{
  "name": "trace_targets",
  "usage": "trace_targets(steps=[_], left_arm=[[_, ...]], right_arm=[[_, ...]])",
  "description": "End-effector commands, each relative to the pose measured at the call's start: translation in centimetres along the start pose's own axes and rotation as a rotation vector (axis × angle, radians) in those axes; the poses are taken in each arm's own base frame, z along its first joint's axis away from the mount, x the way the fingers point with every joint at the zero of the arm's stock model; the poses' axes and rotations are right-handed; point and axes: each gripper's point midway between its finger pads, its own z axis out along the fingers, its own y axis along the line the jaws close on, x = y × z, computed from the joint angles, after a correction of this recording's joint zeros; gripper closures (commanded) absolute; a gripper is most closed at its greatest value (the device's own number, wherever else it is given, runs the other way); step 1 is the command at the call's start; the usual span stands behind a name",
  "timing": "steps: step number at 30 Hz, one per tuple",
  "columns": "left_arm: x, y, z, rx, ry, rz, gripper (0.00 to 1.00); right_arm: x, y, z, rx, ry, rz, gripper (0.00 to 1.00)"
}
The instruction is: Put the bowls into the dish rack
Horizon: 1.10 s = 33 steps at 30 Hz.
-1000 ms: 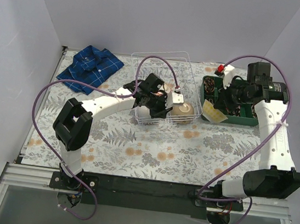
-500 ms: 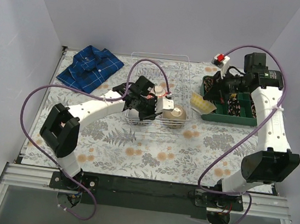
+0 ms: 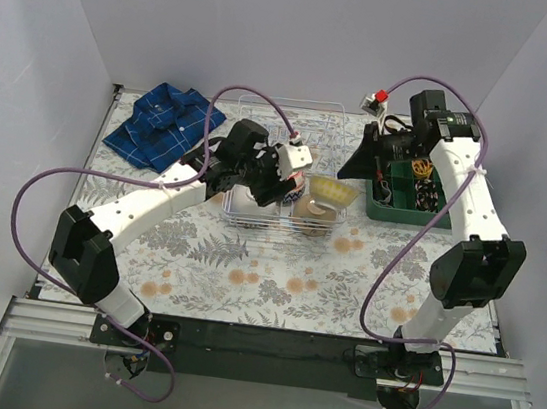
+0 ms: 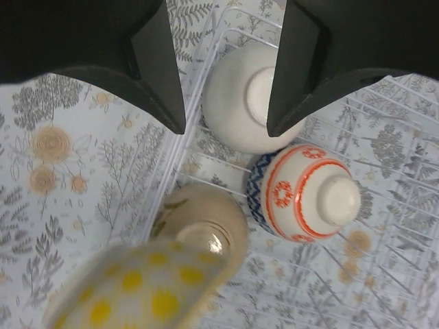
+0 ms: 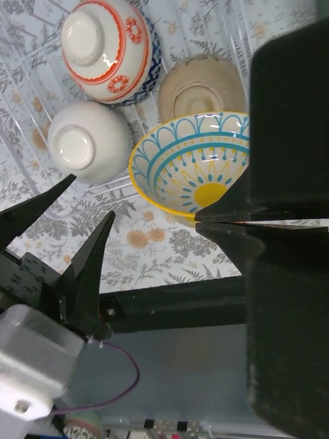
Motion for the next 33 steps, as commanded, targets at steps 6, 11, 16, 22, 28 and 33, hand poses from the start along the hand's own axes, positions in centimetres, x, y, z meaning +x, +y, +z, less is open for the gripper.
trace_targets(steps=[6, 11, 16, 22, 28, 33], left_arm=[[-4.3, 2.8, -1.3, -0.137, -0.119, -0.14, 0.52], [-3.0, 2.2, -0.2, -0.121, -0.094, -0.174, 0.53], [-2.5, 2.3, 0.3, -0.12, -0.087, -0.172, 0.53], [-2.6, 2.9, 1.1, -0.117, -0.097, -0.17, 0.53], [-2.6, 7.7, 0.5, -0.359, -0.099, -0.221, 0.39], [-0.7, 13.8, -2.0, -0.583, -0.103, -0.382, 0.23]], right_arm=[[-1.2, -1.2, 2.4, -0.24, -0.119, 0.257, 0.99], [-0.9, -3.2, 3.6, -0.264, -0.12, 0.295, 0.99], [-1.2, -4.4, 3.5, -0.234, -0.12, 0.261, 0.99], [-0.4, -5.9, 2.8, -0.136, -0.081, 0.213, 0.99], [2.1, -7.6, 1.6, 0.079, 0.033, 0.078, 0.71], [4.0, -9.0, -0.3, 0.354, 0.015, 0.072, 0.49]])
